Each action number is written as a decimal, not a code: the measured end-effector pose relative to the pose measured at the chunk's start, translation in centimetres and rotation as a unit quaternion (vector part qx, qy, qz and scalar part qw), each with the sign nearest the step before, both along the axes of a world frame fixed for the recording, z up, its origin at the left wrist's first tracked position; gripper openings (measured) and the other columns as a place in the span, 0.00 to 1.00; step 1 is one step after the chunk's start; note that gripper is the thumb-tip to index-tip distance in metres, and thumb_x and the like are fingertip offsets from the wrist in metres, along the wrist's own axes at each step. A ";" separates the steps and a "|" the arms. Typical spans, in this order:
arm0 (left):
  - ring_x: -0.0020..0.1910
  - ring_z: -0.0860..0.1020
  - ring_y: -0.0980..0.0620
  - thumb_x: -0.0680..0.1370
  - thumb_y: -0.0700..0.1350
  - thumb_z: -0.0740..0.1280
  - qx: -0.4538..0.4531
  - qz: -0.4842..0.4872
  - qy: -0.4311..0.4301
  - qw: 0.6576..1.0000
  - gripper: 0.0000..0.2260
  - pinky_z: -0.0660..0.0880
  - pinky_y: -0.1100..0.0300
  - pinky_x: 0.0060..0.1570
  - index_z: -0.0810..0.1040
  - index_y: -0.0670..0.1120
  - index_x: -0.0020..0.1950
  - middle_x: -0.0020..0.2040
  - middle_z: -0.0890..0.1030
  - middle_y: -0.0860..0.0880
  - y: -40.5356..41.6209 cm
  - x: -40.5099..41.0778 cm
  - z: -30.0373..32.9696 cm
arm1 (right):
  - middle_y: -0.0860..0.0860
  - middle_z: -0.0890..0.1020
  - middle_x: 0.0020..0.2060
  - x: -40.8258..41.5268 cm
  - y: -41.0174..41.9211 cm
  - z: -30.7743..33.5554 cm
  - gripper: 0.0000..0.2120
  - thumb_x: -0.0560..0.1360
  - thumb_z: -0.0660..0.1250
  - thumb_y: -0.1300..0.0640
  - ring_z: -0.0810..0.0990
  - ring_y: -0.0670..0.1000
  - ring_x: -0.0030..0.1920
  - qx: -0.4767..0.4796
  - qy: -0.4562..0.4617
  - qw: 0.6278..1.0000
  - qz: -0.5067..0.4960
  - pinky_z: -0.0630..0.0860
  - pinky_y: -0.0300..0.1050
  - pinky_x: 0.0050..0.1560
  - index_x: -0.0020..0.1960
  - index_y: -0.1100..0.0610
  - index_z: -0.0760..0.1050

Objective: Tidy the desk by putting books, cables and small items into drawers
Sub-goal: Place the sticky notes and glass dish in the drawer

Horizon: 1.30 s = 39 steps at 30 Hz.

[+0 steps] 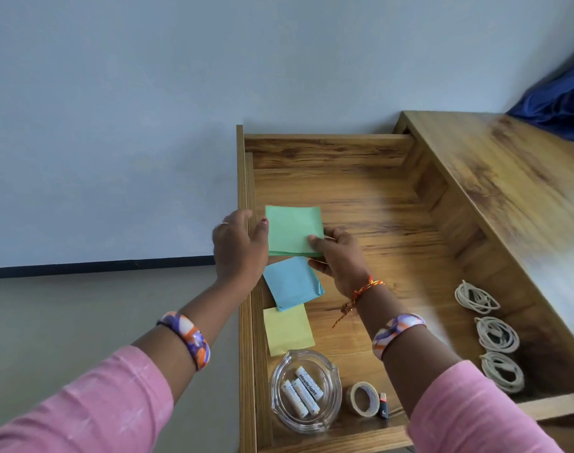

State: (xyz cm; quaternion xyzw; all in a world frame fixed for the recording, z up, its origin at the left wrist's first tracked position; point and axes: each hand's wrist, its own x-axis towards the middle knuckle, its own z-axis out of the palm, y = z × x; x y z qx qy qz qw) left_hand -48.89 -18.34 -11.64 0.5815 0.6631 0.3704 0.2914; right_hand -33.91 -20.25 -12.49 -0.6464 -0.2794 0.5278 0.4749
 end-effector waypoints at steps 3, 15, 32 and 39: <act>0.69 0.63 0.41 0.78 0.51 0.62 -0.115 0.027 0.107 0.987 0.24 0.65 0.47 0.64 0.63 0.41 0.69 0.69 0.68 0.41 1.2 0.3 -1.3 | 0.54 0.77 0.42 1.0 1.5 -0.8 0.14 0.76 0.64 0.64 0.76 0.48 0.35 -0.067 -0.002 0.991 -0.112 0.75 0.38 0.28 0.61 0.62 0.70; 0.52 0.76 0.41 0.79 0.42 0.59 -0.157 0.005 0.101 0.983 0.13 0.72 0.53 0.40 0.65 0.39 0.62 0.55 0.76 0.40 1.8 0.5 -2.7 | 0.61 0.69 0.64 1.0 2.1 -2.4 0.44 0.61 0.80 0.56 0.69 0.60 0.64 -0.116 -0.410 0.872 0.240 0.70 0.49 0.61 0.69 0.61 0.61; 0.45 0.79 0.43 0.79 0.41 0.59 -0.151 0.016 0.094 0.984 0.12 0.70 0.60 0.29 0.65 0.41 0.62 0.51 0.76 0.41 2.2 0.6 -3.6 | 0.58 0.73 0.59 -1.2 -1.2 -6.9 0.40 0.62 0.78 0.51 0.71 0.56 0.59 -0.077 -0.461 0.847 0.252 0.72 0.49 0.56 0.66 0.61 0.63; 0.45 0.77 0.43 0.79 0.42 0.58 -0.149 0.011 0.082 0.985 0.13 0.70 0.56 0.34 0.65 0.40 0.62 0.51 0.76 0.40 2.4 0.4 -3.9 | 0.66 0.63 0.68 0.3 1.9 -5.7 0.39 0.73 0.69 0.55 0.65 0.66 0.67 -0.061 -0.449 0.867 0.207 0.65 0.57 0.67 0.75 0.60 0.49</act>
